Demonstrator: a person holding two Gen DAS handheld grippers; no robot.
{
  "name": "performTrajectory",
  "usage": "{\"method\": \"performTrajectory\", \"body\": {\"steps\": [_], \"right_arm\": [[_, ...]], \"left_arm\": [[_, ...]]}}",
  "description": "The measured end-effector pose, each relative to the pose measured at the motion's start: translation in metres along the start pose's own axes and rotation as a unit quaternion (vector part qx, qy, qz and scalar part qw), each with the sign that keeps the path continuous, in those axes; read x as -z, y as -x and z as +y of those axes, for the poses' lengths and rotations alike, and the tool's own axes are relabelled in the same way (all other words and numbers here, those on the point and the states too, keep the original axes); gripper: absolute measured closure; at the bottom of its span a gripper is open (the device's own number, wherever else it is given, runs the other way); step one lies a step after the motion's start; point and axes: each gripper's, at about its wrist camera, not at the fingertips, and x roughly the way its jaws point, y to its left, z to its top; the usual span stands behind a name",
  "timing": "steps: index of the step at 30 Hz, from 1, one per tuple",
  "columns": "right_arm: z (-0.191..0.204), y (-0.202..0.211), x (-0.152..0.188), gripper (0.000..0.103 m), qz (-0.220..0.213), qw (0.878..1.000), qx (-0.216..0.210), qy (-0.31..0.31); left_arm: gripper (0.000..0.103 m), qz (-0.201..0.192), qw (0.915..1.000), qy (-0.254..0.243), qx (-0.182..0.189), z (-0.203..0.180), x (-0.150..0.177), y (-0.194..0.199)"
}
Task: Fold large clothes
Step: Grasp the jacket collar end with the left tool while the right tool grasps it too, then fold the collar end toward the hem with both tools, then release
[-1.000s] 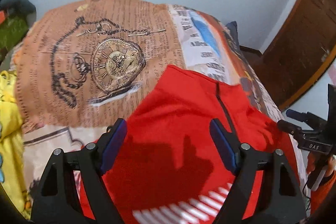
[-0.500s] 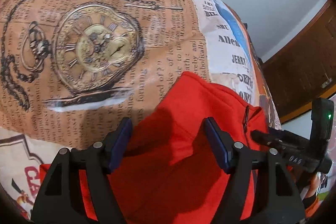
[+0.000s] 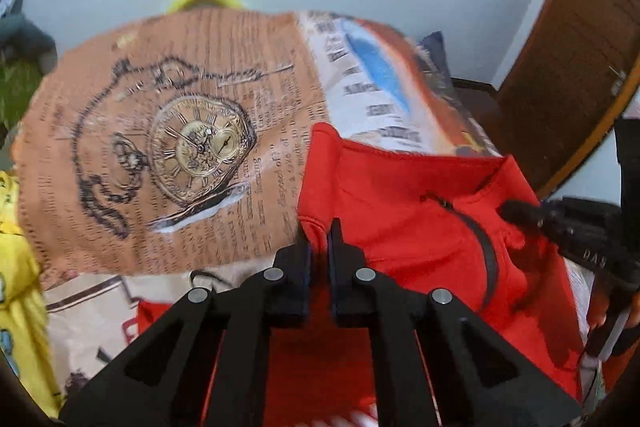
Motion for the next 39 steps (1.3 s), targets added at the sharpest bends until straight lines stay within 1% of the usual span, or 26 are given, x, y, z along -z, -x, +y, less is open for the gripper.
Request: {"method": "performTrajectory", "body": {"steps": [2,3,4,5,6,7,10,12,15,17,20,22,23,25,28,29,31,32,36,39], "right_arm": [[0.013,0.025,0.009,0.094,-0.014,1.0,0.003,0.024],[0.017,0.03,0.012,0.094,-0.017,0.999,0.003,0.029],[0.023,0.044,0.02,0.094,-0.023,0.999,0.0,0.035],[0.027,0.05,0.025,0.094,-0.03,0.999,-0.002,0.04],[0.031,0.053,0.026,0.094,-0.034,0.998,-0.002,0.045],[0.039,0.066,0.037,0.094,-0.038,0.998,-0.003,0.053],[0.048,0.077,0.061,0.094,-0.034,0.998,-0.012,0.057],[0.05,0.081,0.079,0.094,-0.028,0.998,-0.016,0.054],[0.057,0.077,0.11,0.094,-0.009,0.998,-0.003,0.066],[0.061,0.071,0.129,0.094,0.006,0.997,0.007,0.071],[0.064,0.066,0.151,0.093,0.025,0.997,0.016,0.075],[0.065,0.067,0.164,0.091,0.031,0.997,0.017,0.075],[0.066,0.067,0.17,0.088,0.034,0.996,0.018,0.078],[0.071,0.07,0.18,0.087,0.039,0.995,0.032,0.085],[0.073,0.076,0.189,0.083,0.049,0.993,0.047,0.095],[0.073,0.078,0.191,0.08,0.057,0.993,0.048,0.095],[0.071,0.086,0.195,0.08,0.067,0.992,0.04,0.095],[0.071,0.09,0.197,0.08,0.067,0.993,0.036,0.093],[0.066,0.114,0.195,0.08,0.053,0.995,0.027,0.083],[0.066,0.134,0.184,0.08,0.025,0.996,0.029,0.08]], "left_arm": [[0.098,-0.011,0.9999,-0.012,-0.002,-0.005,0.01,0.024],[0.098,-0.02,0.9996,-0.019,-0.002,-0.008,0.018,0.039],[0.098,-0.028,0.9993,-0.025,-0.001,-0.01,0.028,0.055],[0.098,-0.031,0.9991,-0.027,0.0,-0.012,0.035,0.064],[0.098,-0.033,0.999,-0.029,0.004,-0.016,0.044,0.074],[0.098,-0.033,0.9989,-0.032,0.007,-0.019,0.055,0.084],[0.098,-0.023,0.9987,-0.044,0.011,-0.028,0.083,0.101],[0.098,-0.016,0.9983,-0.054,0.017,-0.035,0.102,0.108],[0.097,-0.008,0.9978,-0.062,0.021,-0.041,0.128,0.114],[0.097,0.009,0.9975,-0.065,0.025,-0.044,0.148,0.115],[0.094,0.034,0.9972,-0.065,0.016,-0.043,0.173,0.109],[0.092,0.055,0.9964,-0.061,0.017,-0.04,0.192,0.102],[0.092,0.062,0.996,-0.063,0.012,-0.04,0.198,0.1],[0.092,0.081,0.9943,-0.069,-0.005,-0.038,0.214,0.096],[0.09,0.1,0.9928,-0.064,-0.005,-0.032,0.235,0.101],[0.089,0.102,0.9928,-0.063,-0.005,-0.03,0.239,0.104],[0.083,0.101,0.993,-0.06,-0.009,-0.024,0.245,0.113],[0.082,0.098,0.9934,-0.059,-0.014,-0.02,0.246,0.12],[0.077,0.076,0.9944,-0.063,-0.038,-0.01,0.24,0.149],[0.072,0.05,0.9951,-0.063,-0.057,-0.006,0.22,0.167]]}}
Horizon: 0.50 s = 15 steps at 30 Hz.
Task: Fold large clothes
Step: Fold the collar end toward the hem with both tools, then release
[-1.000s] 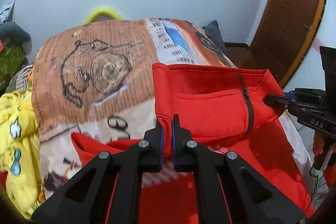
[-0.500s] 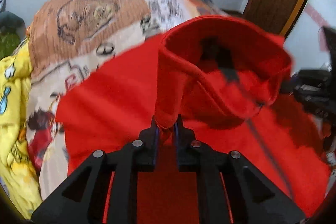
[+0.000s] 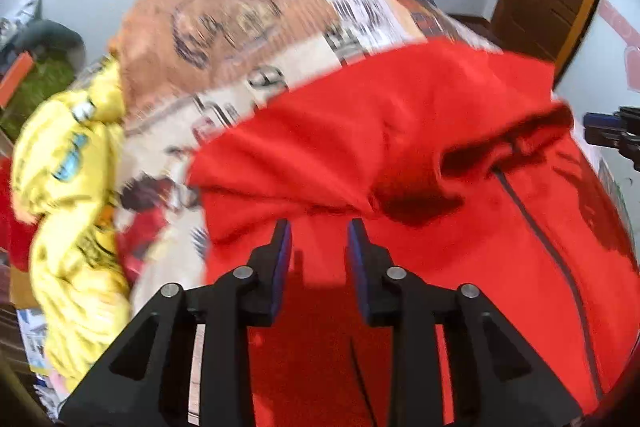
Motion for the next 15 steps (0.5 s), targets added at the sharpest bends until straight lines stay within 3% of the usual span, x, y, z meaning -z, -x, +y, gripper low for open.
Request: {"method": "performTrajectory", "body": {"steps": [4,8,15], "right_arm": [[-0.003,0.019,-0.025,0.08,-0.042,0.999,-0.014,-0.019],[0.0,0.011,-0.047,0.08,-0.057,0.998,-0.021,-0.03],[0.007,-0.055,-0.061,0.08,0.001,0.999,-0.037,-0.038]], "left_arm": [[0.067,-0.039,0.9992,0.006,-0.004,0.002,-0.033,0.016],[0.067,-0.057,0.9983,-0.002,0.012,-0.013,-0.064,0.011],[0.067,-0.018,0.9988,-0.015,0.043,-0.049,-0.075,-0.046]]}}
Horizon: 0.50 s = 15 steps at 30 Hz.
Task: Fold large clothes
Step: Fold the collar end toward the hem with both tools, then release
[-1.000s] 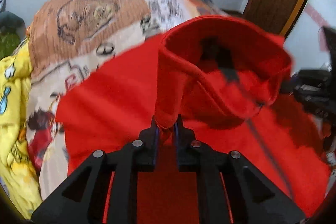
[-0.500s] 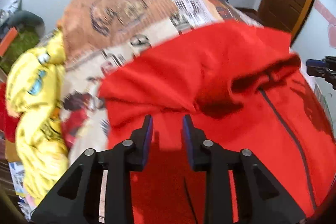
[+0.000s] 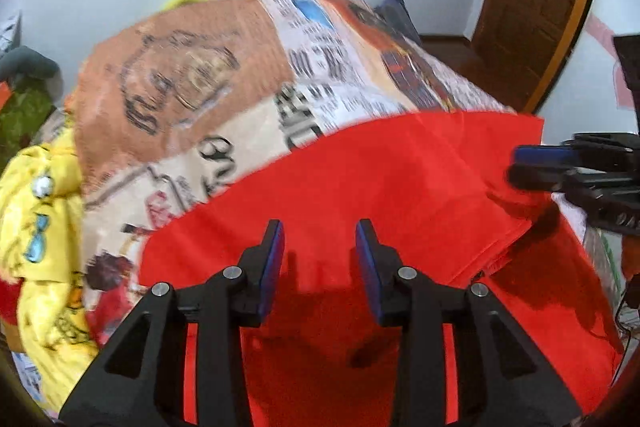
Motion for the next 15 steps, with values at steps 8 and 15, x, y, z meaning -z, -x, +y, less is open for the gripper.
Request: {"method": "performTrajectory", "body": {"steps": [8,15], "right_arm": [[-0.015,-0.037,0.043,0.055,0.054,0.998,0.024,0.001],[-0.025,-0.017,0.059,0.031,0.066,0.996,0.054,-0.014]], "left_arm": [[0.045,0.03,0.9982,-0.036,-0.038,-0.012,0.049,-0.037],[0.034,0.032,0.9981,-0.024,-0.047,-0.003,0.075,-0.013]]}}
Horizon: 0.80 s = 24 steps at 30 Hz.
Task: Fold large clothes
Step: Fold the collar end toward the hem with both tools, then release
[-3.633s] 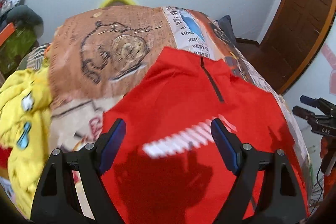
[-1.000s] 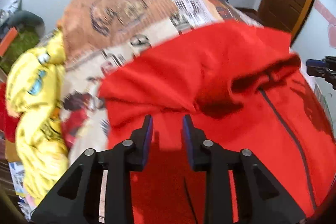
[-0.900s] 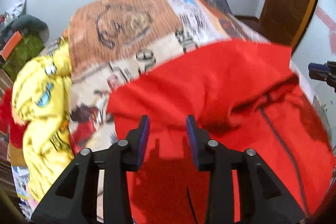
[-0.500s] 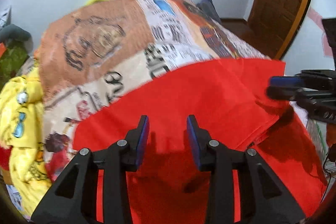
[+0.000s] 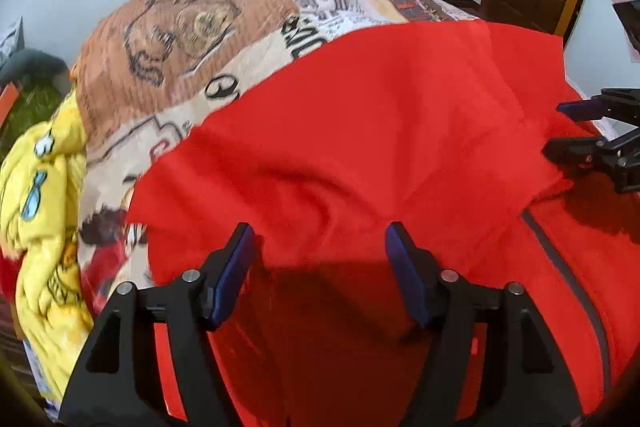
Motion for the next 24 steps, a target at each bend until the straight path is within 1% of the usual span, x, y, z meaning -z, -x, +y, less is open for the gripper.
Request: {"method": "performTrajectory", "body": {"steps": [2,4,10,12,18,21,24], "right_arm": [[-0.003,0.007,0.008,0.031,0.001,1.0,0.002,-0.008],[-0.002,0.011,0.011,0.031,-0.001,1.0,0.005,-0.009],[0.006,0.032,0.025,0.031,-0.016,0.999,0.037,0.009],[0.008,0.042,0.031,0.031,-0.023,0.999,0.044,0.012],[0.007,0.071,0.051,0.03,-0.047,0.997,0.055,0.004],[0.003,0.08,0.061,0.031,-0.047,0.997,0.062,0.003],[-0.001,0.087,0.073,0.03,-0.045,0.997,0.069,-0.001]], "left_arm": [[0.033,-0.001,1.0,0.01,0.001,0.003,0.008,0.007],[0.03,0.001,0.9996,0.029,0.006,0.007,0.018,0.014],[0.029,-0.005,0.9976,0.068,0.001,0.021,0.035,0.035],[0.029,-0.006,0.9974,0.072,-0.005,0.024,0.038,0.042],[0.029,-0.028,0.9959,0.084,-0.018,0.036,0.055,0.076],[0.029,-0.032,0.995,0.092,-0.018,0.045,0.064,0.09],[0.029,-0.026,0.9949,0.096,-0.019,0.056,0.077,0.1]]}}
